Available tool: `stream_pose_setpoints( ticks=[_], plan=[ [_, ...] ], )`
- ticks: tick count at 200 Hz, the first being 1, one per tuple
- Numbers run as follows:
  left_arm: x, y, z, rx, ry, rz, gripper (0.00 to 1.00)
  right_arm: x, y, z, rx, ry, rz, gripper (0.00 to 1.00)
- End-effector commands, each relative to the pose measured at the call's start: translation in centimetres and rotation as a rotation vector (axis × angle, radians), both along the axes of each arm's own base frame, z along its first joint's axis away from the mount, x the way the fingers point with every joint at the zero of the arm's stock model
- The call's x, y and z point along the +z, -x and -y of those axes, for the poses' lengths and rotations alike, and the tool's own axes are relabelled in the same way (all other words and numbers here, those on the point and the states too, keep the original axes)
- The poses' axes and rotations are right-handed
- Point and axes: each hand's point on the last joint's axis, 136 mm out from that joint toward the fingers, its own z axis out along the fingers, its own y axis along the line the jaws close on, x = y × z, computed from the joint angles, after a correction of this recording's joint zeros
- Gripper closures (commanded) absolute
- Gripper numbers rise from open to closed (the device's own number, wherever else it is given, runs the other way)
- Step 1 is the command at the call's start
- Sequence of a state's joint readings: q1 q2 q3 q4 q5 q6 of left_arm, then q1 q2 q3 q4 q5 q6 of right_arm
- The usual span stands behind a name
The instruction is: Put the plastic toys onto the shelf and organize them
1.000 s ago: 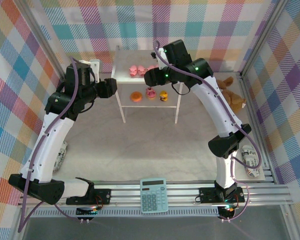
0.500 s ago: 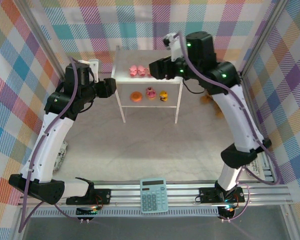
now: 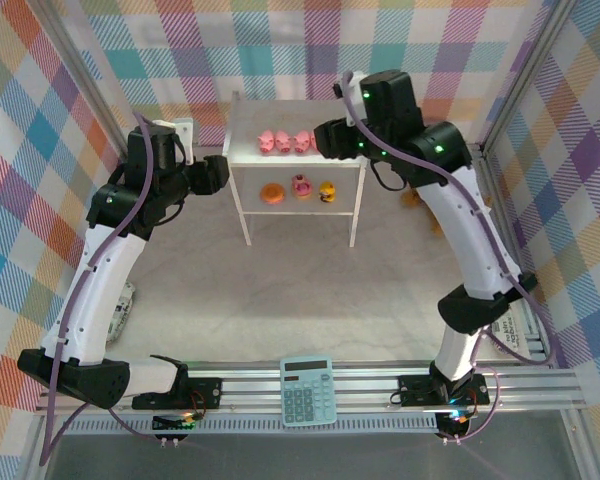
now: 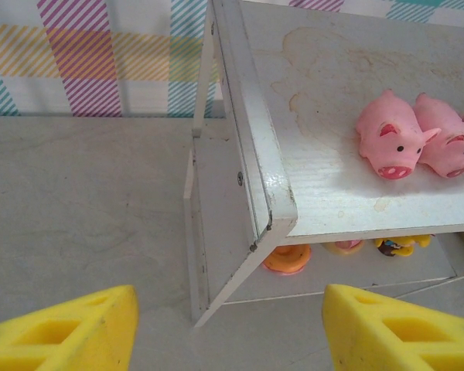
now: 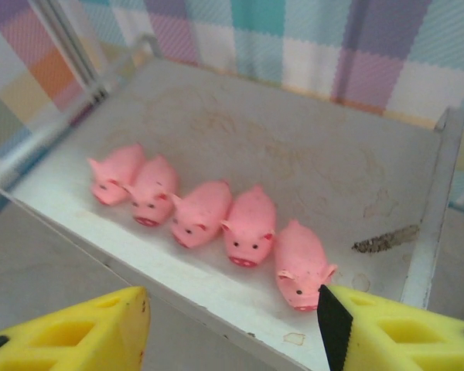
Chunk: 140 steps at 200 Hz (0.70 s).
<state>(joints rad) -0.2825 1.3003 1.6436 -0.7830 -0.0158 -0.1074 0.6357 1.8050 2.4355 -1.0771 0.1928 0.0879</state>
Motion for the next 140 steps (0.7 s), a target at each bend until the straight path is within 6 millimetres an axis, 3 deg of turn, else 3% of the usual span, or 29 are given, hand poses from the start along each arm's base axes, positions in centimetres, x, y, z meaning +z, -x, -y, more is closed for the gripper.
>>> stream_pose_setpoints(
  ticks=[1,86,140],
  plan=[
    [-0.1,-0.1,-0.6,0.013,-0.009,0.0,0.36,-1.2,0.0,0.4,-0.022,0.053,-0.025,0.4],
    [-0.3,-0.6,-0.2,0.001,-0.004,-0.003,0.36,-4.7,-0.4,-0.7,-0.003,0.083,-0.133,0.4],
    [0.1,-0.4,-0.4,0.0,-0.013,0.005,0.36,-5.4,-1.0,-1.4,0.006,0.084,-0.148,0.39]
  ],
)
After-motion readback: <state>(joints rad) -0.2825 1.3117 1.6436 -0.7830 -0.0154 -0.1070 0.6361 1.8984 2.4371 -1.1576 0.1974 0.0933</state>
